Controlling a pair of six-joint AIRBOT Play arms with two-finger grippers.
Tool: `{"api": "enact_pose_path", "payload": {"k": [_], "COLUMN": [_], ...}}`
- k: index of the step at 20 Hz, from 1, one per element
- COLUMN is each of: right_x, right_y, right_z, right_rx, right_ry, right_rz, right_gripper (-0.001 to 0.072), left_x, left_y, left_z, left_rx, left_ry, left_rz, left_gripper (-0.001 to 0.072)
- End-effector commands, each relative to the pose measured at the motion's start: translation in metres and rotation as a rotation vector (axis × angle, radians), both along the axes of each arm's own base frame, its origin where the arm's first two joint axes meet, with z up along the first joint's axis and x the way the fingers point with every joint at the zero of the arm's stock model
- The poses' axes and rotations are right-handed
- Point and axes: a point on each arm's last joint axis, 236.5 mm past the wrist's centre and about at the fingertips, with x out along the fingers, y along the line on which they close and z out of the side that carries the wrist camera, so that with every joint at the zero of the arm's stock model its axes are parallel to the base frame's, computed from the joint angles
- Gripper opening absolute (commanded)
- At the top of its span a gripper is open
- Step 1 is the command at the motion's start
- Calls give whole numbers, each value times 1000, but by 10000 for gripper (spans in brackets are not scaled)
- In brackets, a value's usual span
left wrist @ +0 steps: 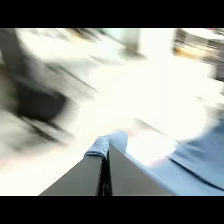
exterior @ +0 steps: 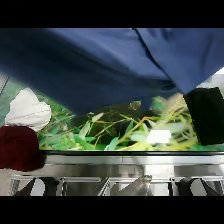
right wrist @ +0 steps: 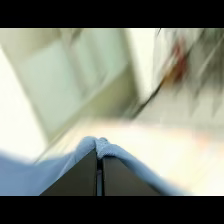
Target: Fold the shirts.
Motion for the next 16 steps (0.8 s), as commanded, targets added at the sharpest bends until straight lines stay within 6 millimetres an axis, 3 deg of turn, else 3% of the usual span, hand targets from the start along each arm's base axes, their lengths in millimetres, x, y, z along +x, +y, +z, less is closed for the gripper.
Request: {"api": "enact_pose_path", "payload": {"k": [1, 2, 4, 6, 8, 10, 12, 15, 16], "right_x": [-25, -21, 2, 35, 81, 133, 178, 221, 234], "right_y": [-8, -17, -39, -53, -57, -60, -56, -41, -35], "right_z": [68, 67, 45, 16, -34, -109, -199, -334, -377], "right_rx": [-23, -29, -9, 33, 80, 97, 134, 216, 227], "right_ry": [-234, -229, -126, -27, 120, 332, 561, 848, 920], "right_rz": [-187, -223, -252, -189, -97, -60, -24, 34, 40], "right_gripper": [18, 18, 18, 18, 18, 18, 18, 18, 18], "left_x": [-14, -2, 31, 71, 117, 166, 208, 245, 256], "left_y": [23, 32, 47, 43, 38, 46, 60, 62, 61], "left_z": [35, 25, -16, -80, -142, -217, -299, -408, -435], "left_rx": [65, 33, -41, -97, -151, -189, -208, -201, -200], "left_ry": [-140, -94, 71, 288, 458, 638, 810, 985, 1021], "left_rz": [290, 256, 140, -53, -177, -179, -144, -201, -219], "left_gripper": [24, 24, 24, 23, 23, 23, 22, 22, 22]}}
